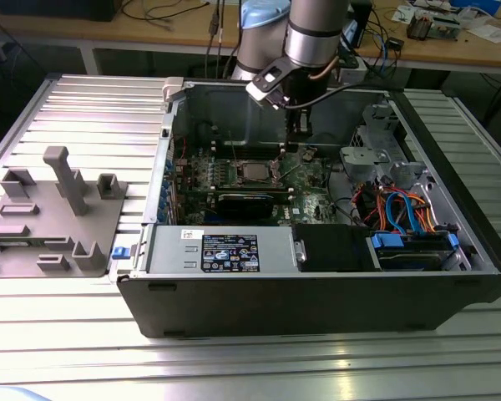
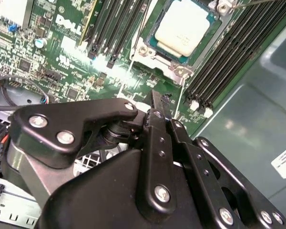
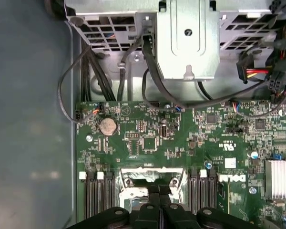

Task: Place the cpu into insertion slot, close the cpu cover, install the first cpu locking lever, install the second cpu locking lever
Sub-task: 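Close the cpu cover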

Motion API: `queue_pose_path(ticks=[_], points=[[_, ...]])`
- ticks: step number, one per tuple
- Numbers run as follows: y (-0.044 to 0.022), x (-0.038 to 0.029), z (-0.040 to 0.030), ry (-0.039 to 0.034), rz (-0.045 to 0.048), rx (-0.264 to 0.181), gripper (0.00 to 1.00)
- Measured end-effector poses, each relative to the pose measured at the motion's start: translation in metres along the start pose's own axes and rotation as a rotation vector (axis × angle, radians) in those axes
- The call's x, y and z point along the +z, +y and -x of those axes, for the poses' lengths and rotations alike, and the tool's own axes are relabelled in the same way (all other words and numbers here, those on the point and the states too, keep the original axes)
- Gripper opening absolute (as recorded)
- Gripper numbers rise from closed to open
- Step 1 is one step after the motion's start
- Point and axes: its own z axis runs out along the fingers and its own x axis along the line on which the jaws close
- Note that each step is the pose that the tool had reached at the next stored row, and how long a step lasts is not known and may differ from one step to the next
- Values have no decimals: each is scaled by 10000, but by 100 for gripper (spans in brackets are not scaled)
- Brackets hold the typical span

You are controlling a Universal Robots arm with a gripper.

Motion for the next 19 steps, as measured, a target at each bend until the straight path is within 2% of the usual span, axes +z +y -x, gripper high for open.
queue_pose_path(ticks=[6,11,14,19], points=[[97,1,-2,-1,-2,0,11],[207,2,-4,0,-22,0,11],[321,6,-5,-1,-75,-8,11],[387,30,-13,-2,-138,-121,11]])
